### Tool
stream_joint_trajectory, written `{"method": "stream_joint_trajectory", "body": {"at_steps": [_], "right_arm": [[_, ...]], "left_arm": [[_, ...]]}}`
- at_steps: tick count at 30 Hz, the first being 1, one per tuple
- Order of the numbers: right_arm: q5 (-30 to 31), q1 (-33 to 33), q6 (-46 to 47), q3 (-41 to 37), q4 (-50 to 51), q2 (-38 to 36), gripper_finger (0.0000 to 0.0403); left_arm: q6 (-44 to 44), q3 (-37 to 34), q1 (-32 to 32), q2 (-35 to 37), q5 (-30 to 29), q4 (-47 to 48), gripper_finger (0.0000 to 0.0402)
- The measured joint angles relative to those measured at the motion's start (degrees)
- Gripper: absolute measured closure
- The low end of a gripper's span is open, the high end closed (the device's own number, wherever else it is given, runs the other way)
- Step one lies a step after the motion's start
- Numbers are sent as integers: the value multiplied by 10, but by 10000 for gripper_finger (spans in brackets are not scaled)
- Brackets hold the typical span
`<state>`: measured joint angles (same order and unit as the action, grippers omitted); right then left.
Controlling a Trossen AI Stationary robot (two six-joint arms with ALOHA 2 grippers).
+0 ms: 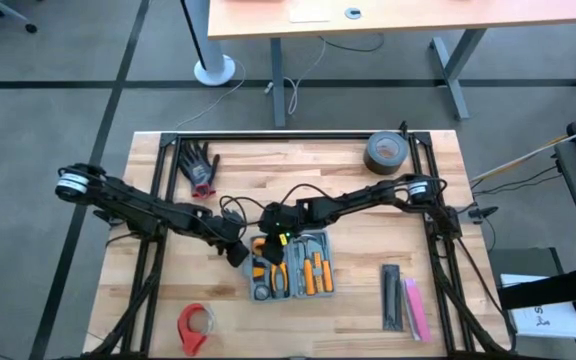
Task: Prefit tool cases
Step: Remove the tape measure from the gray tool box
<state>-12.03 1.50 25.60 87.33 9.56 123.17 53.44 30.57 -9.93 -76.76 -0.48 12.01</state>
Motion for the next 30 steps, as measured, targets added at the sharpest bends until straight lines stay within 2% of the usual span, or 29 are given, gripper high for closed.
{"method": "stream_joint_trajectory", "body": {"at_steps": [10,16,23,30], "right_arm": [[-1,0,-11,0,14,-27,326],[0,-3,-29,0,41,-45,335],[4,-16,-46,1,71,-74,327],[48,-44,-87,1,144,-104,334]], "left_arm": [[0,0,0,22,17,48,325],[5,0,0,27,23,51,325],[7,0,0,27,27,50,325],[5,2,-2,27,31,44,325]]}}
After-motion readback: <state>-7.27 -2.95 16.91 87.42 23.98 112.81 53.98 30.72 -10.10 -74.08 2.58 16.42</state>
